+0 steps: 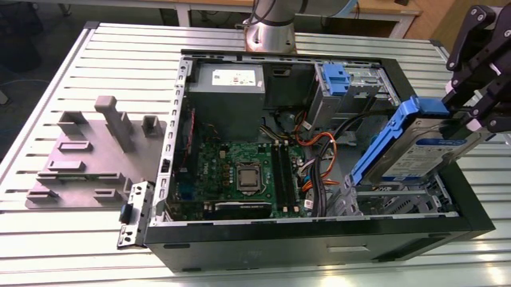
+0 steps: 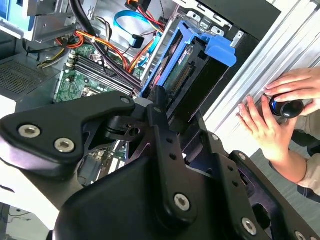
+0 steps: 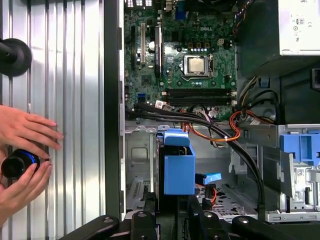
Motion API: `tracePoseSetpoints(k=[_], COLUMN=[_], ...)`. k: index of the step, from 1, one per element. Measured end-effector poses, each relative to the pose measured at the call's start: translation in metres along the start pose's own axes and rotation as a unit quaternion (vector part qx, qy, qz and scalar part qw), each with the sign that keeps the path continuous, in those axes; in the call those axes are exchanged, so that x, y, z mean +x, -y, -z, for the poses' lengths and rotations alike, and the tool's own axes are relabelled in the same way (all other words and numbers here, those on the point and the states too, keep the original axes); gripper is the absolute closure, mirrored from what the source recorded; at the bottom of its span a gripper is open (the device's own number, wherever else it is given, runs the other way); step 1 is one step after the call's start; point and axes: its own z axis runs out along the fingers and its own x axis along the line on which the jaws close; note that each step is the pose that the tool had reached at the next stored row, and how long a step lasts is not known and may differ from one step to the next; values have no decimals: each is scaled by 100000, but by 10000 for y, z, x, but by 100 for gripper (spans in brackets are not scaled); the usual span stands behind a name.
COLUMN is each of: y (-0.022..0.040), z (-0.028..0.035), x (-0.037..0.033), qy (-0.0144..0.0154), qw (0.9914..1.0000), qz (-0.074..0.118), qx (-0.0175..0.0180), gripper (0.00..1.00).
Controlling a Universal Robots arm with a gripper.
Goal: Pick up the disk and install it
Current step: 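Pick up the disk, then insert the disk into the insertion slot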
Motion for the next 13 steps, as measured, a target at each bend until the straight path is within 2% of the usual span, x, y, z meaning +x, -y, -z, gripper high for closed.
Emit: tracePoseSetpoints(k=[6,10,13], y=[22,25,25], z=[-6,-48,-52], x=[7,9,9], qy=[-3,1,-8], qw=[100000,100000,100000], qz=[0,-1,-1], qx=[-48,-46,-48], gripper=[65,65,65])
